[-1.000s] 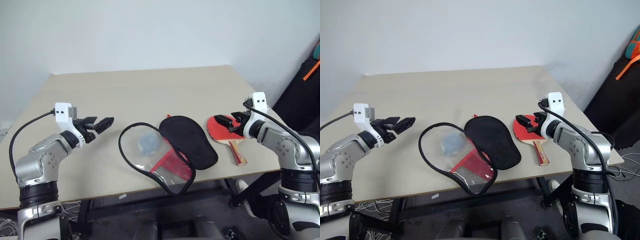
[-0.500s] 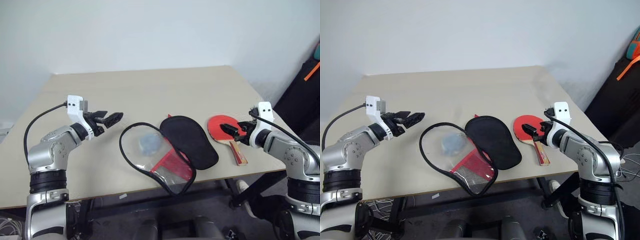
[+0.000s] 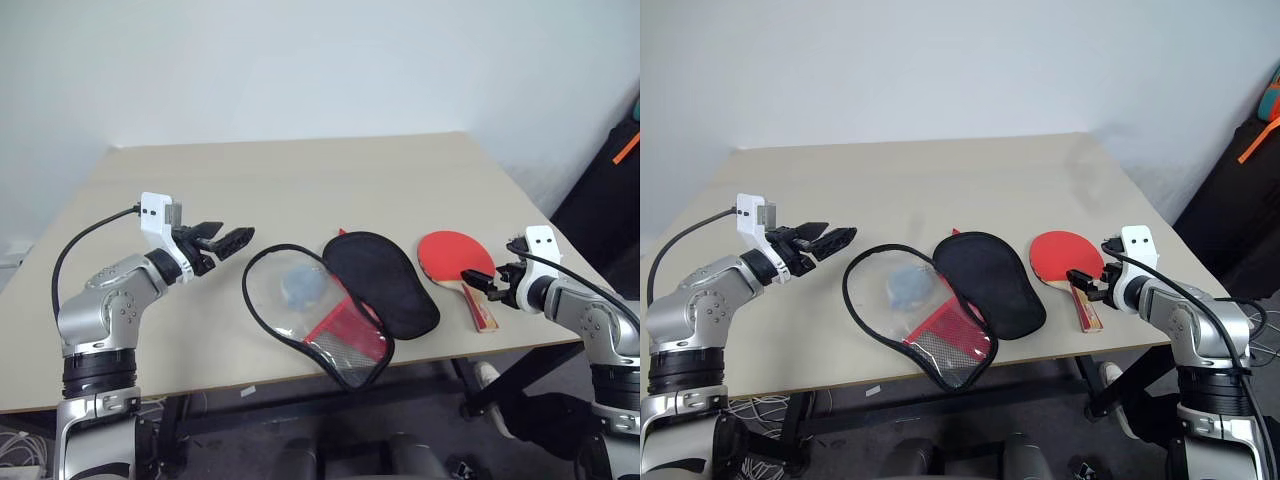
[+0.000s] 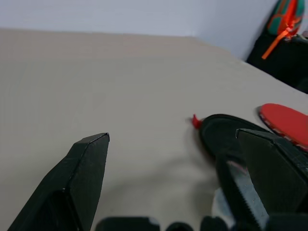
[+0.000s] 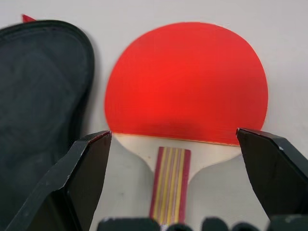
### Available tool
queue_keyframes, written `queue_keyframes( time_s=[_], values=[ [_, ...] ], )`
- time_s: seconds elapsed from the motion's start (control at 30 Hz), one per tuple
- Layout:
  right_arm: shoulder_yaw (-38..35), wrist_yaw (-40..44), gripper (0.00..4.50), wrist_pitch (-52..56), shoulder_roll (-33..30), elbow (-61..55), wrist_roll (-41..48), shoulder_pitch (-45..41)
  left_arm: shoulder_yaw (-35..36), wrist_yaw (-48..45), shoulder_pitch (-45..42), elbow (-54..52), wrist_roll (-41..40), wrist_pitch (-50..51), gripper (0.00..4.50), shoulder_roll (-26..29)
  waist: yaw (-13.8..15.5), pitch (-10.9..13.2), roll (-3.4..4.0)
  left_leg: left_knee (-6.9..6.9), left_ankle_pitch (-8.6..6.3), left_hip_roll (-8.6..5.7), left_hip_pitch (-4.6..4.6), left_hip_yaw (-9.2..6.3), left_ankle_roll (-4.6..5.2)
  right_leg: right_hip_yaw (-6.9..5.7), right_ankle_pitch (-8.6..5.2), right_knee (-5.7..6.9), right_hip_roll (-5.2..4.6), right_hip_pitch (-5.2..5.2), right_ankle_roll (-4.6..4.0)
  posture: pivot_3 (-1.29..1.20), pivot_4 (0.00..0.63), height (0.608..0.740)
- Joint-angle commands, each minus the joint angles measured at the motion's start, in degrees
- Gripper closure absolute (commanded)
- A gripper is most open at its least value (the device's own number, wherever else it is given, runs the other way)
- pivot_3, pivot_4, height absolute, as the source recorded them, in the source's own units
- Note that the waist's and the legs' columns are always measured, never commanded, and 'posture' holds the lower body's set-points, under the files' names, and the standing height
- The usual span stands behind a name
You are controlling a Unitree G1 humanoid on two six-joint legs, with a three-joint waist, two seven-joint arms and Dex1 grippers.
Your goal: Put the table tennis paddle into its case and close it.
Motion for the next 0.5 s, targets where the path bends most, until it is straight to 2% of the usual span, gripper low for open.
queue_keyframes(
  time_s=[0.03, 0.3, 0.5],
  values=[
    [-0.6, 0.4, 0.00, -0.7, -1.1, -0.8, -0.4, -1.7, -1.3, -3.2, 0.9, -4.4, -0.3, -0.6, 0.02, 2.3, 0.0, 0.0, 0.00, 0.00, 0.00, 0.00, 0.00, 0.01, 0.00, 0.01, 0.00, 0.00, 0.00, 0.00, 0.00, 0.00, 0.000, 0.740],
    [1.2, 1.1, 0.00, 1.5, -1.6, -1.0, -0.6, -0.1, -5.4, -12.7, 6.0, -9.5, -0.5, -1.8, 0.02, 7.1, 0.0, 0.0, 0.01, 0.00, -0.02, 0.03, 0.00, 0.07, 0.02, 0.03, -0.02, 0.00, 0.00, -0.02, 0.00, 0.00, 0.000, 0.740],
    [2.5, 0.2, 0.00, 2.5, -0.4, -1.3, -1.2, 2.2, -6.3, -12.6, 4.7, -7.8, 0.6, -2.9, 0.02, 6.4, 0.0, 0.0, 0.01, 0.04, -0.02, 0.03, 0.00, 0.08, 0.04, 0.03, -0.03, 0.00, 0.00, -0.01, 0.01, 0.00, 0.000, 0.740]
  ],
)
